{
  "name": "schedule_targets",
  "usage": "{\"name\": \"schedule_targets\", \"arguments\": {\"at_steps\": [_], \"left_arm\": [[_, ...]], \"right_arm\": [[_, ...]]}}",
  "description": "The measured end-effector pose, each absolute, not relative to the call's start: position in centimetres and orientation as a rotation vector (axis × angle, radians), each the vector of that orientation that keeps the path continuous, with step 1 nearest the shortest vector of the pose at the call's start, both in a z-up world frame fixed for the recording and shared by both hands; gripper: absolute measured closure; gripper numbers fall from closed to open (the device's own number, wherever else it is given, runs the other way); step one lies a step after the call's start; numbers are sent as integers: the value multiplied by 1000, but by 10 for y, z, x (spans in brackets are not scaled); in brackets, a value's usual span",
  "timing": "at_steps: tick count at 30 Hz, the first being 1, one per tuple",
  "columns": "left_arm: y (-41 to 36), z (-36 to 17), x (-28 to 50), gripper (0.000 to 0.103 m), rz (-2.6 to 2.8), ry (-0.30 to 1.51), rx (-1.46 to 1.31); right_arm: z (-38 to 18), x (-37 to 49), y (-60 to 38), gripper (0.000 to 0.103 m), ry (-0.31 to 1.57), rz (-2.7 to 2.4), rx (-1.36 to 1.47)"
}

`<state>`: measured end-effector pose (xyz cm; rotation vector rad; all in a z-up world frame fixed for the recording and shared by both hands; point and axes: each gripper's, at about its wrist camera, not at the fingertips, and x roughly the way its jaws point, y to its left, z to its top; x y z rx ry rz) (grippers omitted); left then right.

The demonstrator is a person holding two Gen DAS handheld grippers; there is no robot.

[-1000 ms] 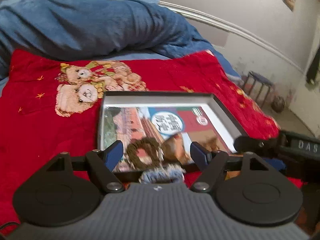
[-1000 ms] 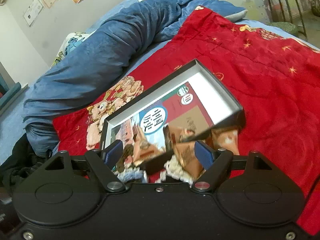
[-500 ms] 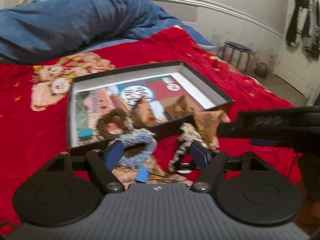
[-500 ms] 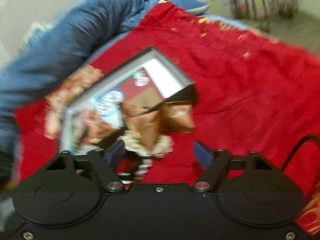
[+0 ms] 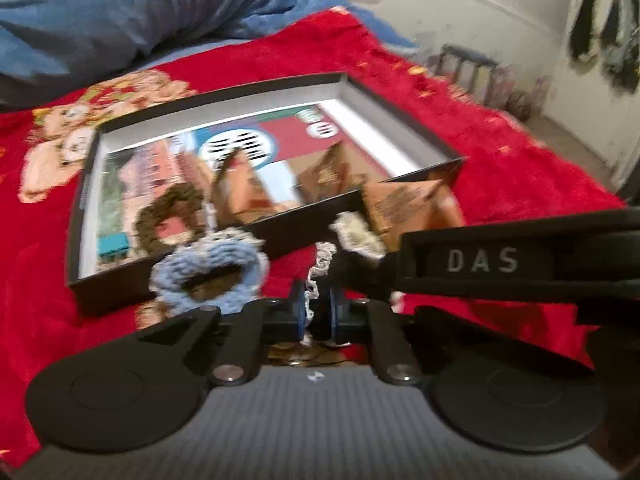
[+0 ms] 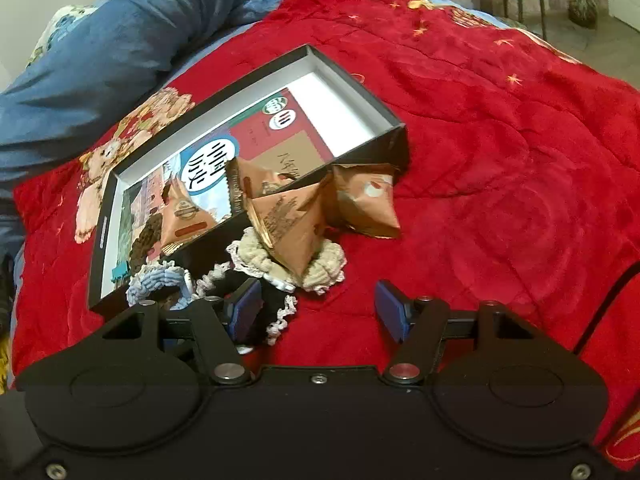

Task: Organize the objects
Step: 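Grasp the white lace hair tie with left tool while right tool grasps cream scrunchie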

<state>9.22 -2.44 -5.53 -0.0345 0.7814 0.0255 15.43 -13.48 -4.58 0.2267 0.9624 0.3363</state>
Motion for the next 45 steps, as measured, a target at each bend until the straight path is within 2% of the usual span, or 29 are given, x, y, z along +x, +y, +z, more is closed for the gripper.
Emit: {"name": "schedule_targets", "arguments": {"at_steps": [5,10,29,35,40,45], "left_arm": [[-13,-45,87,91,83,790,-100],[-9,-39,84,91,184,778,-34],[3,-34,85,90,276,795,-30],[4,-35,86,90,280,793,-34],[5,-34,85,90,282,790,-43],[5,-32,84,90,273,774,-51]], "right_arm": [[-52,162,-135,40,974,362,284],[-56,166,-137,40,982,387,324],[-72,182,-105,45,943,424,265],[-68,174,-98,62,935,433,200],[-64,168,-105,85,924,450,243],[-59,164,-115,88,910,461,310]]}}
